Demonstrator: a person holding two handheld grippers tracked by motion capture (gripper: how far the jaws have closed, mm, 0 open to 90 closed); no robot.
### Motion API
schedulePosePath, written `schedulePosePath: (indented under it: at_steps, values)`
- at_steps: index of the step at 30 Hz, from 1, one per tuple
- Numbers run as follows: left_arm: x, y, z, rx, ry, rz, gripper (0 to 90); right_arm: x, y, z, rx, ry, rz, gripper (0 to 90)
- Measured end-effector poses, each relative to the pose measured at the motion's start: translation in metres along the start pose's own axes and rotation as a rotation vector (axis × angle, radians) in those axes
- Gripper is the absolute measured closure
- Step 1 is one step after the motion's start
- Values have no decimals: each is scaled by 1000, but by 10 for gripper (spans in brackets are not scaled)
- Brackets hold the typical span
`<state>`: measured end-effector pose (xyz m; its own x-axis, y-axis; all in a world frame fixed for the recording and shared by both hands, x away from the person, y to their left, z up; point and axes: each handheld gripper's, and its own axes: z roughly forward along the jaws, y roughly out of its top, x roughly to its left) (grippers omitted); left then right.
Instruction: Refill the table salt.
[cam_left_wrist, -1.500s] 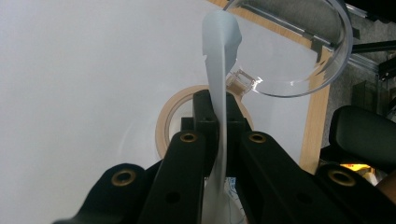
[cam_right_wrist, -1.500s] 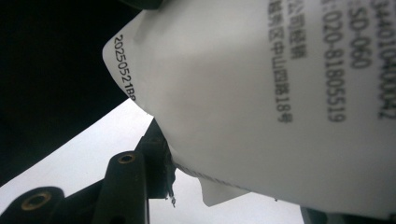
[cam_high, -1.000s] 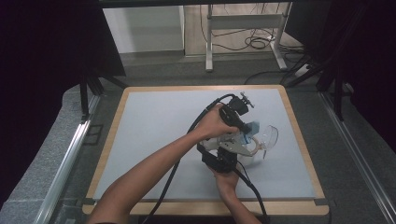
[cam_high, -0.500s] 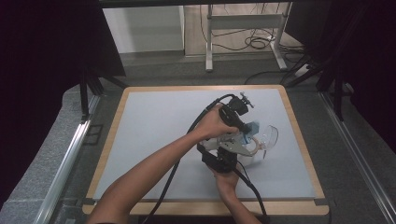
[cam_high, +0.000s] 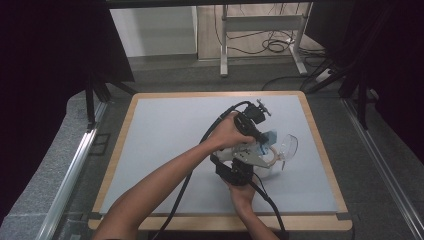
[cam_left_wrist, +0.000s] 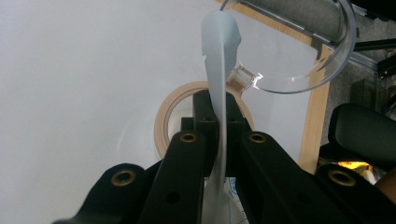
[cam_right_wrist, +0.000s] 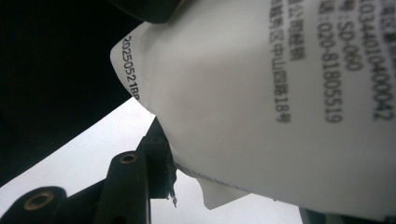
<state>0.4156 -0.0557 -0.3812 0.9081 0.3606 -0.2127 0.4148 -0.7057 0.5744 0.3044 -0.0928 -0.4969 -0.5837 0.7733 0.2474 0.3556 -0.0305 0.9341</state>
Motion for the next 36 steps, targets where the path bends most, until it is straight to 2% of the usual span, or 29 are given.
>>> schedulePosePath:
  at_steps: [9,19,26,36]
  values:
    - [0,0,1,2,0,9,898,0,0,0,0,-2,0,531]
    - [1,0,2,3,-3,1,898,-2,0,0,-1,-3,-8,532]
    - [1,0,3,-3,-2,-8,898,-2,0,1,6,0,6,532]
    - [2,2,4,4,0,2,898,-3,1,0,8,0,15,532]
